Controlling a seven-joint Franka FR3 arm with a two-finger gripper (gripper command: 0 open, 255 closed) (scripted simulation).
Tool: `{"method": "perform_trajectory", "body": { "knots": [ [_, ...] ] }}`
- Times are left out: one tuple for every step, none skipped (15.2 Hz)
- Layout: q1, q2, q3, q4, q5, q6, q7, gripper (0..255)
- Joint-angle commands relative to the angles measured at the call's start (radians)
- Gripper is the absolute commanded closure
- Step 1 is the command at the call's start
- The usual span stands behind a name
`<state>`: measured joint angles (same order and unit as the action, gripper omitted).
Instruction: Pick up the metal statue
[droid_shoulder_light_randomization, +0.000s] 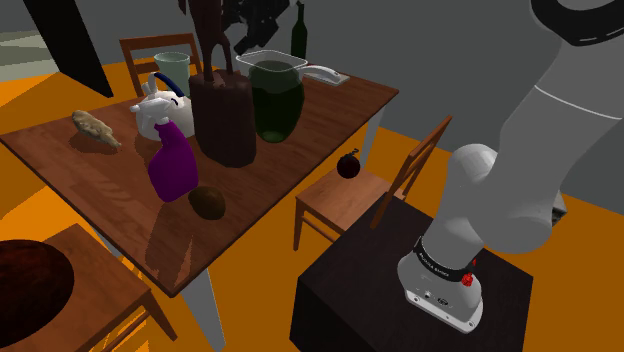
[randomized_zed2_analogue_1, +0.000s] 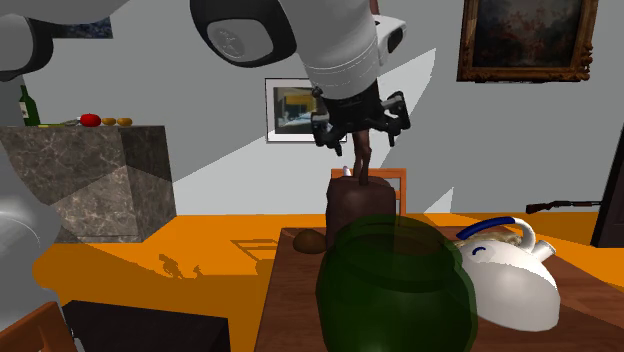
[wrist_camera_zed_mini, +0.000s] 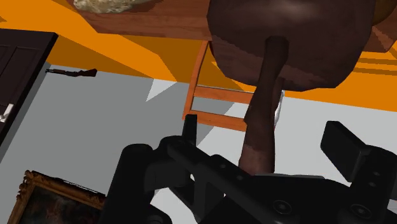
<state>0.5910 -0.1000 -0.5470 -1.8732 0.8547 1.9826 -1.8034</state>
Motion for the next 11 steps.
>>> {"method": "perform_trajectory", "body": {
  "knots": [
    [-0.001,0.002,-0.002,-0.005,0.004,0.002,-0.009,0],
    [-0.001,0.002,-0.001,-0.006,0.004,0.004,-0.008,255],
    [0.0,0.002,-0.001,-0.006,0.004,0.004,-0.008,255],
    [0.0,0.003,-0.001,-0.005,0.004,0.004,-0.008,255],
    [0.0,0.003,-0.001,-0.005,0.004,0.004,-0.008,255],
    [0.0,0.002,-0.001,-0.005,0.004,0.004,-0.008,255],
    [0.0,0.002,-0.001,-0.006,0.004,0.004,-0.008,255],
    [-0.001,0.002,-0.001,-0.006,0.004,0.003,-0.008,255],
    [0.0,0.002,-0.001,-0.006,0.004,0.004,-0.008,255],
    [0.0,0.002,-0.001,-0.006,0.004,0.004,-0.008,255],
    [-0.001,0.002,-0.002,-0.005,0.004,0.002,-0.009,255]
  ]
}}
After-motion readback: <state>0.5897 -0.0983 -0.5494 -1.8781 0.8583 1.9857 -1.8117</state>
